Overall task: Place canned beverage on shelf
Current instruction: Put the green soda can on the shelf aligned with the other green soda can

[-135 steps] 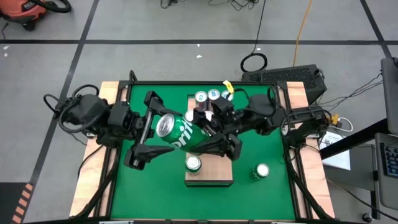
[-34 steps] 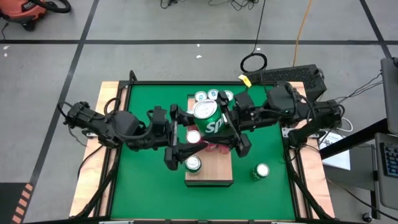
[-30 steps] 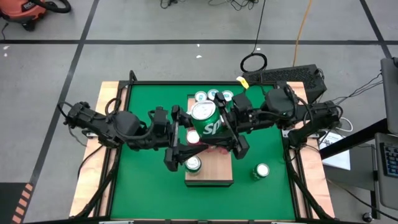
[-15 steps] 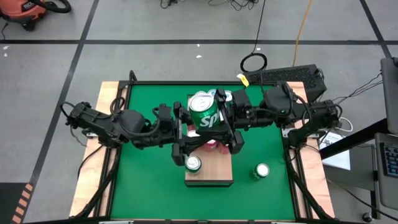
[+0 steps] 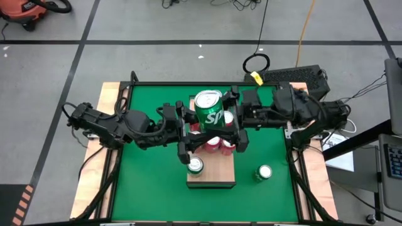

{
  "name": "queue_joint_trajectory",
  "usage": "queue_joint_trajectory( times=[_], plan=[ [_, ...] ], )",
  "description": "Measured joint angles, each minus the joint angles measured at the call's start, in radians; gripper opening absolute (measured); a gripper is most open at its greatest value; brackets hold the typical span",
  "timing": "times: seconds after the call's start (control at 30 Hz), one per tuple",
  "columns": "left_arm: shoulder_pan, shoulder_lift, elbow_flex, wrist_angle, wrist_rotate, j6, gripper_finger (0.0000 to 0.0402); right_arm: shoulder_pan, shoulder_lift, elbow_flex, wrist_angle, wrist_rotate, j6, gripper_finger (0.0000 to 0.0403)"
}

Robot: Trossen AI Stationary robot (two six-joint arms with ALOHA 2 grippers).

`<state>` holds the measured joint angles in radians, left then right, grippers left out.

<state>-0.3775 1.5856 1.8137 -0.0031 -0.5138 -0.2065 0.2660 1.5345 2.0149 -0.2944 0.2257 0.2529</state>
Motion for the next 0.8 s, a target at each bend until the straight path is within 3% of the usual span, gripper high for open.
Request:
queue_joint_trajectory(
  times=[0.37,0.8],
  plan=[
    [-0.002,0.009,0.001,-0.149,-0.046,0.006,0.0276,0.011,-0.003,0.192,-0.287,0.043,0.062,0.0368],
    [-0.006,0.078,0.0,-0.165,-0.14,0.003,0.0276,0.011,-0.003,0.218,-0.471,0.032,0.117,0.0364]
  ],
)
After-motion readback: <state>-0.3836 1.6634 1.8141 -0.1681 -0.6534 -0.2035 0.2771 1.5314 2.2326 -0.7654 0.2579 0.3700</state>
